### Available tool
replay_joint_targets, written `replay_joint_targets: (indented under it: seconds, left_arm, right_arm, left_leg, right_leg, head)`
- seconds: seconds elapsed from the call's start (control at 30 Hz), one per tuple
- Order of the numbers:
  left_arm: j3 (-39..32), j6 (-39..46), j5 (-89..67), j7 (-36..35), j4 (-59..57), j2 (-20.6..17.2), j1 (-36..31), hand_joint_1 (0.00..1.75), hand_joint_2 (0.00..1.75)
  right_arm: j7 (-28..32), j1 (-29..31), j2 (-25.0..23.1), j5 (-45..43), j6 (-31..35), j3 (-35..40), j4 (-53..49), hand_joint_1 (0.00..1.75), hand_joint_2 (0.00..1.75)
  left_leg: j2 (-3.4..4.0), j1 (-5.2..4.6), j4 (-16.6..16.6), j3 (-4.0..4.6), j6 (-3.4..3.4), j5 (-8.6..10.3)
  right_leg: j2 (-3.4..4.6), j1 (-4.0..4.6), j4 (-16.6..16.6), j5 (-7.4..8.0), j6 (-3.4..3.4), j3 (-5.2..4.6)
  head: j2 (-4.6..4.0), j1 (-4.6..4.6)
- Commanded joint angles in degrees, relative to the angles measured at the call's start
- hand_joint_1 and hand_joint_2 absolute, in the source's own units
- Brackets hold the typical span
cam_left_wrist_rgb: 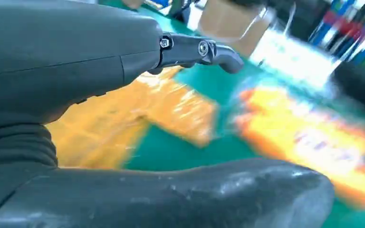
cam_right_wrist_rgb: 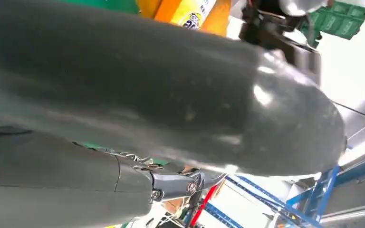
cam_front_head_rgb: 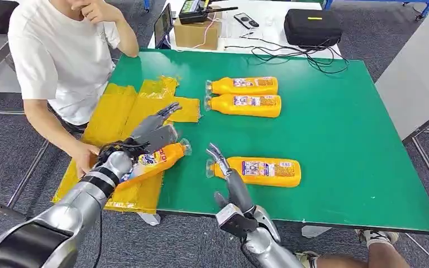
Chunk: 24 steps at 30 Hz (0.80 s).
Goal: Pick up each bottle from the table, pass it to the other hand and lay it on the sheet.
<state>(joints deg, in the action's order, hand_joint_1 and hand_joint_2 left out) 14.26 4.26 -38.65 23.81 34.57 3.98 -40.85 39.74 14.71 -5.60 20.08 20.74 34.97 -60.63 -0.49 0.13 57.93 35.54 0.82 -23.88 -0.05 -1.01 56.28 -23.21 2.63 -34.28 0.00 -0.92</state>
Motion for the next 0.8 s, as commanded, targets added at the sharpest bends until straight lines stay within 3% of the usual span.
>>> replay_joint_targets:
  seconds: [0.03, 0.13, 0.17, 0.5, 0.53, 0.63, 0.67, 0.8]
  left_arm:
    - [-6.5, 0.9, 3.4, -3.1, 5.7, 2.4, 0.5, 0.00, 0.00]
    - [-7.0, 2.2, 4.9, -2.5, 6.2, 2.3, 0.8, 0.00, 0.00]
    - [-7.8, 2.9, 6.6, -2.2, 7.8, 2.6, 1.7, 0.00, 1.75]
    - [-8.3, 3.2, 8.0, -2.1, 9.7, 2.9, 2.9, 0.00, 1.75]
    - [-8.3, 3.2, 8.0, -2.1, 9.7, 2.9, 2.9, 0.00, 1.75]
    - [-13.5, -0.8, 20.7, 0.0, 16.8, 6.1, 8.3, 0.00, 1.75]
    - [-14.8, -6.2, 29.5, 1.0, 22.6, 7.2, 13.1, 0.00, 1.75]
    - [-12.6, -5.1, 37.3, 3.2, 34.0, 8.2, 25.6, 0.00, 1.75]
  right_arm:
    - [0.3, -0.2, 0.9, 1.1, 0.0, -2.2, 0.3, 0.00, 0.00]
    - [0.3, -0.8, 0.8, 2.2, 0.4, -3.0, 0.1, 0.00, 0.00]
    - [0.3, -0.9, 0.7, 4.6, 1.8, -4.1, 0.8, 0.00, 0.00]
    - [0.3, -0.9, 1.3, 6.3, 2.5, -5.1, 0.6, 0.00, 0.00]
    - [0.3, -0.9, 1.3, 6.3, 2.5, -5.1, 0.6, 0.00, 1.75]
    - [-3.3, -0.1, 4.1, 15.8, 8.0, -8.1, 2.2, 0.00, 1.75]
    - [-5.6, 0.8, 6.7, 20.4, 10.0, -9.6, 2.8, 0.00, 1.75]
    - [-9.0, 2.7, 12.7, 26.7, 8.4, -15.6, 3.5, 0.00, 1.75]
  left_leg:
    - [0.01, 0.07, 0.0, -0.13, -0.06, -0.07]
    - [-0.03, 0.05, 0.0, -0.12, -0.05, -0.06]
    - [-0.02, 0.05, 0.0, -0.10, -0.05, -0.04]
    - [0.02, 0.05, 0.0, -0.13, -0.04, -0.07]
    - [0.01, 0.03, 0.0, -0.08, -0.04, -0.04]
    - [-0.03, 0.03, 0.0, -0.09, -0.03, -0.02]
    - [-0.02, 0.04, 0.0, -0.18, -0.05, -0.06]
    - [0.02, -0.11, -0.2, -0.28, 0.05, -0.05]
  right_leg:
    - [-0.03, 0.08, 0.0, -0.06, -0.12, 0.15]
    - [-0.06, 0.07, 0.0, -0.07, -0.11, 0.14]
    - [-0.05, 0.07, 0.0, -0.05, -0.09, 0.11]
    - [0.00, 0.06, 0.0, -0.07, -0.09, 0.15]
    - [-0.01, 0.03, 0.0, -0.04, -0.08, 0.09]
    - [-0.04, 0.04, -0.1, -0.03, -0.07, 0.12]
    - [-0.04, 0.05, -0.1, -0.07, -0.11, 0.21]
    - [0.02, -0.10, -0.2, -0.05, 0.00, 0.29]
  head:
    - [0.00, -0.02]
    - [0.00, -0.02]
    - [0.00, -0.02]
    - [0.00, -0.02]
    - [0.00, -0.02]
    - [0.00, -0.02]
    - [0.00, -0.02]
    - [0.00, 0.00]
